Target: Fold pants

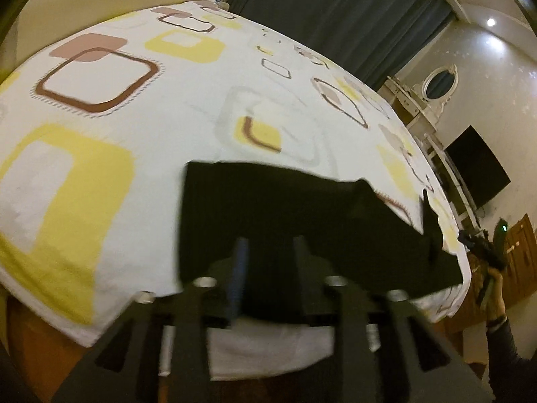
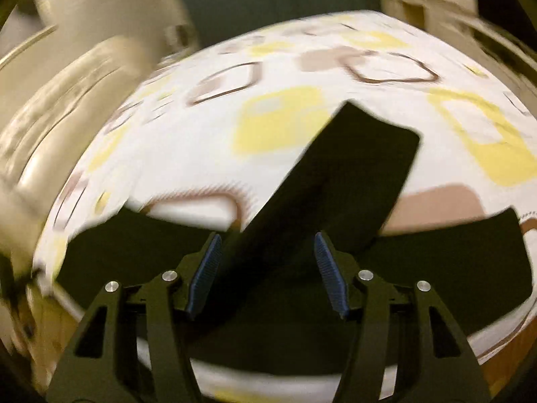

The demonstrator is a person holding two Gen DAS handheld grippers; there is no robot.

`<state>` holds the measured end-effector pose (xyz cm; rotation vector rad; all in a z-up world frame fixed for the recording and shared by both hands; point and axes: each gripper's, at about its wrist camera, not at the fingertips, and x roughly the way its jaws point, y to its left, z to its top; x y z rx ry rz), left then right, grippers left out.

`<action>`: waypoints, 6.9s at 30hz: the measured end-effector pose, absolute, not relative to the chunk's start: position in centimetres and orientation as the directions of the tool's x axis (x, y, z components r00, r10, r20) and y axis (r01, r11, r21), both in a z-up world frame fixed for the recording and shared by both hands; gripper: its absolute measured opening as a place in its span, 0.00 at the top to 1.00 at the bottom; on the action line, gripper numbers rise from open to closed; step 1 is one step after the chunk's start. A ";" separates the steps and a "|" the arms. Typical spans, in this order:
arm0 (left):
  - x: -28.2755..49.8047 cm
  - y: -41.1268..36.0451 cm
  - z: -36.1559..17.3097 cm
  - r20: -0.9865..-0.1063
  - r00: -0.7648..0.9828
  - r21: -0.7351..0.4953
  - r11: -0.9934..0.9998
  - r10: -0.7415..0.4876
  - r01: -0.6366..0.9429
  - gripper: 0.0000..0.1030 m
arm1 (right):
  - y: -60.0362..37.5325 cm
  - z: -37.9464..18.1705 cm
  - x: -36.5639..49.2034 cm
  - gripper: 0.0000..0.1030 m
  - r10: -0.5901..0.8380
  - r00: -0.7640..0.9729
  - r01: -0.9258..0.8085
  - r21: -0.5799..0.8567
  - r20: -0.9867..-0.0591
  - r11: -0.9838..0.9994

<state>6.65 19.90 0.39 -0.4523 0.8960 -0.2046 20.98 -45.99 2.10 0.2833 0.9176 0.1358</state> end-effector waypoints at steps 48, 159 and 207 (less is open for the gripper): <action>10.1 11.0 -4.3 -0.809 0.538 -0.374 0.914 -0.239 -0.156 0.41 | -70.7 -10.4 3.4 0.93 0.264 0.721 0.389 0.690 -0.640 0.610; 7.3 0.9 -2.1 -0.819 0.539 -0.213 0.977 -0.196 0.032 0.28 | -44.0 -12.0 3.4 0.84 0.675 0.493 0.268 0.834 -0.549 0.482; 7.4 6.6 -1.0 -0.803 0.582 -0.245 0.962 -0.129 -0.125 0.24 | -70.7 -6.2 13.6 0.87 0.275 0.517 0.273 0.460 -0.811 0.845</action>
